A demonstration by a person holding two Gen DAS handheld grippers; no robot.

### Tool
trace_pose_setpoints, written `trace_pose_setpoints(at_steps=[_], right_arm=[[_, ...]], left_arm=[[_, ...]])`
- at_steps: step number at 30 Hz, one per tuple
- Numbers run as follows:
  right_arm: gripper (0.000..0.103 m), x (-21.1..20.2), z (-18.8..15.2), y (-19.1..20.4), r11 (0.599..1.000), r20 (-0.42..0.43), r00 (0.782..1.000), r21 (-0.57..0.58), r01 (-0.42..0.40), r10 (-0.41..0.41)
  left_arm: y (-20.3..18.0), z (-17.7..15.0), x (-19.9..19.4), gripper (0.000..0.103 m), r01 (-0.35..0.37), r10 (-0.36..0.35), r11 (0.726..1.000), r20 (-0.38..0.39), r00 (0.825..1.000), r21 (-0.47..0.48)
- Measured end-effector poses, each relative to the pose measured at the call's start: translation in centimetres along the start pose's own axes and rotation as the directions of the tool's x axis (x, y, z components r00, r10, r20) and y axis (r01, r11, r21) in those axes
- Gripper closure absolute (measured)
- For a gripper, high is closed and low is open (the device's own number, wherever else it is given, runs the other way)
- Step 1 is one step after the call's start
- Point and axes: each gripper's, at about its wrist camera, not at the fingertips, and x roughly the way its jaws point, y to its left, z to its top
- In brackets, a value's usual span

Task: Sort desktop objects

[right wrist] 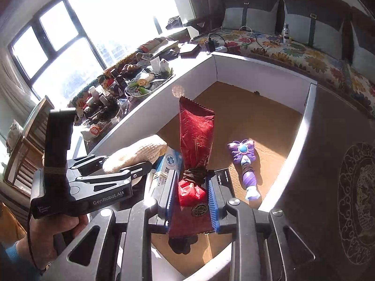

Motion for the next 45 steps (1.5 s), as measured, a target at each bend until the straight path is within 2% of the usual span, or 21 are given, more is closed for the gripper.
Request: trace_pose_setpoints(at_steps=[1, 2, 3, 4, 7, 11, 13, 15, 18, 20, 21, 24, 28, 30, 32, 36, 39, 43, 45], right_arm=[[0.059, 1.1, -0.3, 0.1, 1.0, -0.043, 0.999, 0.012, 0.009, -0.008], [0.052, 2.0, -0.6, 0.2, 1.0, -0.077, 0.997, 0.014, 0.021, -0.02], [0.039, 2.4, -0.8, 0.4, 0.999, -0.09, 0.995, 0.007, 0.031, -0.031], [0.03, 2.3, -1.0, 0.5, 0.999, -0.084, 0.996, -0.006, 0.038, -0.039], [0.02, 1.1, -1.6, 0.9, 0.995, -0.043, 0.996, -0.057, 0.077, -0.08], [0.019, -1.0, -1.7, 1.0, 0.988, 0.0, 0.993, -0.094, 0.12, -0.12], [0.012, -2.2, -1.6, 0.8, 0.985, 0.02, 0.989, -0.086, 0.148, -0.147], [0.008, -2.9, -1.5, 0.3, 0.986, 0.025, 0.987, -0.058, 0.157, -0.156], [0.007, -3.5, -1.2, -0.3, 0.991, 0.002, 0.991, -0.005, 0.137, -0.137], [0.007, -4.2, -1.0, -0.3, 0.993, 0.011, 0.993, 0.02, 0.117, -0.117], [0.007, -4.7, -1.0, -0.1, 0.993, 0.022, 0.993, 0.024, 0.113, -0.113], [0.006, -6.0, -0.8, 0.7, 0.995, 0.056, 0.994, 0.008, 0.098, -0.099], [0.004, -7.0, -0.6, 1.5, 0.986, 0.08, 0.984, -0.037, 0.165, -0.161], [0.004, -7.1, -0.6, 1.7, 0.971, 0.07, 0.971, -0.063, 0.232, -0.228], [0.004, -6.8, -0.6, 1.7, 0.957, 0.049, 0.959, -0.074, 0.281, -0.278], [0.004, -6.3, -0.9, 1.6, 0.96, -0.015, 0.962, -0.065, 0.273, -0.274], [0.004, -6.3, -1.2, 1.7, 0.97, -0.043, 0.969, -0.036, 0.242, -0.243], [0.004, -7.2, -1.1, 1.9, 0.973, -0.022, 0.972, -0.013, 0.232, -0.232], [0.004, -7.4, -0.8, 2.1, 0.972, -0.013, 0.972, -0.009, 0.234, -0.235]], left_arm=[[0.3, -0.2, -0.1, 0.024, 0.004, -0.004, 1.0, 0.004, 1.0, -0.007], [0.3, -0.5, -0.3, 0.017, 0.009, -0.009, 1.0, 0.016, 1.0, -0.012], [0.5, -0.7, -0.7, 0.014, 0.011, -0.01, 1.0, 0.032, 0.999, -0.015], [0.6, -0.6, -1.1, 0.014, 0.009, -0.008, 1.0, 0.047, 0.999, -0.017], [0.9, -0.7, -2.6, 0.014, -0.021, 0.024, 0.999, 0.103, 0.994, -0.027], [1.4, -0.9, -4.8, 0.014, -0.069, 0.083, 0.995, 0.189, 0.978, -0.078], [1.5, -1.1, -5.7, 0.014, -0.044, 0.062, 0.995, 0.205, 0.977, -0.094], [0.9, -1.4, -6.4, 0.014, -0.023, 0.033, 0.998, 0.189, 0.981, -0.058], [-0.9, -1.9, -7.8, 0.014, -0.117, 0.108, 0.992, 0.2, 0.974, 0.034], [-1.8, -2.3, -8.8, 0.006, -0.139, 0.121, 0.988, 0.214, 0.969, 0.069], [-2.0, -2.4, -9.4, 0.0, -0.134, 0.116, 0.989, 0.219, 0.969, 0.069], [-2.5, -2.8, -11.2, 0.0, -0.134, 0.116, 0.99, 0.262, 0.958, 0.05], [-2.4, -3.0, -13.1, 0.0, -0.212, 0.211, 0.977, 0.308, 0.928, -0.031], [-2.4, -3.0, -13.2, 0.0, -0.247, 0.244, 0.969, 0.275, 0.93, -0.023], [-2.6, -3.0, -13.1, 0.0, -0.245, 0.238, 0.97, 0.257, 0.937, -0.004], [-2.9, -3.5, -12.7, 0.0, -0.186, 0.18, 0.983, 0.217, 0.959, 0.006], [-2.9, -3.7, -12.9, 0.0, -0.201, 0.199, 0.979, 0.224, 0.954, -0.012], [-2.3, -3.7, -13.5, 0.0, -0.192, 0.203, 0.979, 0.234, 0.951, -0.067], [-2.0, -3.8, -13.7, 0.0, -0.21, 0.228, 0.973, 0.242, 0.943, -0.098]])
